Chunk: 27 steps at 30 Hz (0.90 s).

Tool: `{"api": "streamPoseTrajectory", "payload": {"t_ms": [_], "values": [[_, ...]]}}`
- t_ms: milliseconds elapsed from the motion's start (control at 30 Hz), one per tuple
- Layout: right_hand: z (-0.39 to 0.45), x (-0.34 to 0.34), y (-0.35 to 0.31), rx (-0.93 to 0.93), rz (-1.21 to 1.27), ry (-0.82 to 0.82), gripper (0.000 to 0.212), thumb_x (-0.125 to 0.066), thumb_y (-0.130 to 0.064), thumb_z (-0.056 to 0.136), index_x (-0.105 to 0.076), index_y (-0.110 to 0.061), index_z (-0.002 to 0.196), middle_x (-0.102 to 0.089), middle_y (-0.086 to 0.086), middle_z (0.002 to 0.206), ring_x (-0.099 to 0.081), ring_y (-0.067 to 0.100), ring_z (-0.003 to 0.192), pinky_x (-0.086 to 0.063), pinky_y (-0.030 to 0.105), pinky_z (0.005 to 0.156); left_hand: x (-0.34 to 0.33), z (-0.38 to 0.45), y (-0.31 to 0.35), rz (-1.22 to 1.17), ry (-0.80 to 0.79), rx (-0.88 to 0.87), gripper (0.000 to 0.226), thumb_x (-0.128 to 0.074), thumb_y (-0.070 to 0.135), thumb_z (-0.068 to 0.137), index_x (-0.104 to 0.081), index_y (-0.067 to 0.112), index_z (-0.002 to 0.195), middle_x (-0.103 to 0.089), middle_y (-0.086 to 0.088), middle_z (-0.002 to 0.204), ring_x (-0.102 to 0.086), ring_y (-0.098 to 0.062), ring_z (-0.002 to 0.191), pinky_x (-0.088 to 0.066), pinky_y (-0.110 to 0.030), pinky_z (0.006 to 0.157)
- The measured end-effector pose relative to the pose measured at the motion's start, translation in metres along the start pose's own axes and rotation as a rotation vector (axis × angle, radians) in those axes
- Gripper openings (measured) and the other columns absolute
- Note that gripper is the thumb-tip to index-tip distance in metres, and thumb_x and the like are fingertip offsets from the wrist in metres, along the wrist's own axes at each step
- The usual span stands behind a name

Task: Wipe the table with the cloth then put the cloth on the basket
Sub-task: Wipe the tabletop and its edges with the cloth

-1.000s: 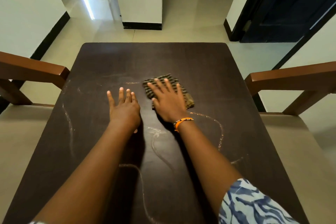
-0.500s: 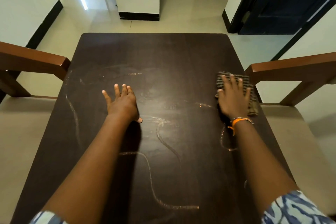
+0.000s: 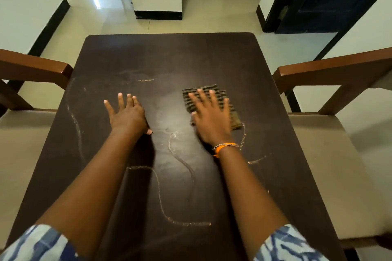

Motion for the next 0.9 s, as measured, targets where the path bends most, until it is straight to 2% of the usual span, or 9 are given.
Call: {"api": "streamPoseTrajectory", "payload": {"t_ms": [200, 267, 367, 433, 533, 667, 800, 900], "values": [[-0.017, 0.04, 0.128, -0.362, -0.013, 0.042, 0.053, -0.037, -0.032, 0.098, -0.02, -0.031, 0.148, -0.014, -0.003, 0.159, -0.006, 0.023, 0.147, -0.002, 0.055, 0.115, 0.0, -0.002, -0.001, 0.019, -0.015, -0.012, 0.101, -0.063, 0.042, 0.083, 0.004, 0.003, 0.148, 0.008, -0.014, 0.158, 0.017, -0.033, 0.144, 0.011, -0.059, 0.111], [-0.022, 0.042, 0.138, -0.463, -0.011, 0.066, 0.053, -0.037, -0.031, 0.098, -0.021, -0.029, 0.148, -0.015, 0.0, 0.158, -0.006, 0.025, 0.146, -0.003, 0.056, 0.116, -0.002, -0.002, -0.003, -0.009, -0.005, -0.016, 0.1, -0.062, 0.041, 0.083, 0.004, 0.003, 0.148, 0.007, -0.014, 0.158, 0.017, -0.033, 0.144, 0.01, -0.059, 0.111], [-0.024, 0.036, 0.115, -0.546, -0.006, 0.091, 0.054, -0.039, -0.029, 0.097, -0.021, -0.027, 0.148, -0.014, 0.003, 0.158, -0.005, 0.029, 0.146, -0.002, 0.058, 0.115, -0.007, -0.003, -0.008, -0.06, 0.011, -0.025, 0.099, -0.062, 0.042, 0.083, 0.001, 0.003, 0.149, 0.005, -0.014, 0.159, 0.015, -0.033, 0.144, 0.009, -0.059, 0.112], [-0.021, 0.026, 0.079, -0.467, -0.018, 0.1, 0.055, -0.04, -0.03, 0.096, -0.02, -0.027, 0.148, -0.014, 0.002, 0.158, -0.005, 0.029, 0.146, -0.003, 0.059, 0.115, -0.01, -0.002, -0.013, -0.107, 0.005, -0.024, 0.099, -0.062, 0.043, 0.083, 0.0, 0.003, 0.149, 0.004, -0.013, 0.159, 0.015, -0.033, 0.144, 0.009, -0.058, 0.112], [-0.011, 0.003, -0.001, -0.229, -0.009, 0.07, 0.056, -0.039, -0.031, 0.094, -0.022, -0.028, 0.147, -0.016, 0.001, 0.158, -0.007, 0.027, 0.146, -0.002, 0.056, 0.115, -0.014, -0.002, -0.016, -0.132, 0.005, -0.023, 0.1, -0.061, 0.046, 0.082, -0.001, 0.002, 0.149, 0.004, -0.014, 0.159, 0.014, -0.032, 0.145, 0.008, -0.056, 0.114], [-0.007, -0.02, -0.098, 0.133, 0.059, -0.073, 0.056, -0.041, -0.03, 0.093, -0.024, -0.029, 0.147, -0.017, 0.0, 0.158, -0.006, 0.025, 0.146, 0.0, 0.053, 0.115, -0.012, -0.007, -0.014, -0.05, 0.049, -0.025, 0.097, -0.056, 0.046, 0.085, 0.002, 0.002, 0.148, 0.005, -0.014, 0.158, 0.014, -0.031, 0.145, 0.007, -0.053, 0.115], [0.004, -0.018, -0.078, 0.287, 0.009, -0.073, 0.053, -0.041, -0.04, 0.093, -0.026, -0.039, 0.144, -0.023, -0.008, 0.156, -0.01, 0.022, 0.146, 0.006, 0.055, 0.113, -0.011, -0.01, -0.014, -0.014, 0.069, -0.012, 0.1, -0.055, 0.052, 0.084, 0.003, 0.001, 0.148, 0.005, -0.015, 0.158, 0.014, -0.031, 0.145, 0.007, -0.051, 0.115], [0.023, -0.007, -0.024, 0.182, -0.049, -0.04, 0.055, -0.041, -0.047, 0.092, -0.024, -0.044, 0.143, -0.02, -0.012, 0.156, -0.01, 0.022, 0.146, 0.002, 0.059, 0.112, -0.012, -0.007, -0.018, -0.027, 0.055, 0.005, 0.103, -0.054, 0.056, 0.083, 0.004, 0.001, 0.148, 0.007, -0.015, 0.158, 0.015, -0.031, 0.145, 0.008, -0.052, 0.115]]}}
Point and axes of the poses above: each hand's wrist, its own z-axis towards the middle knuckle, its own x-axis out of the back of the hand, y = z × x, the point moved 2 cm from there along z, towards the middle knuckle
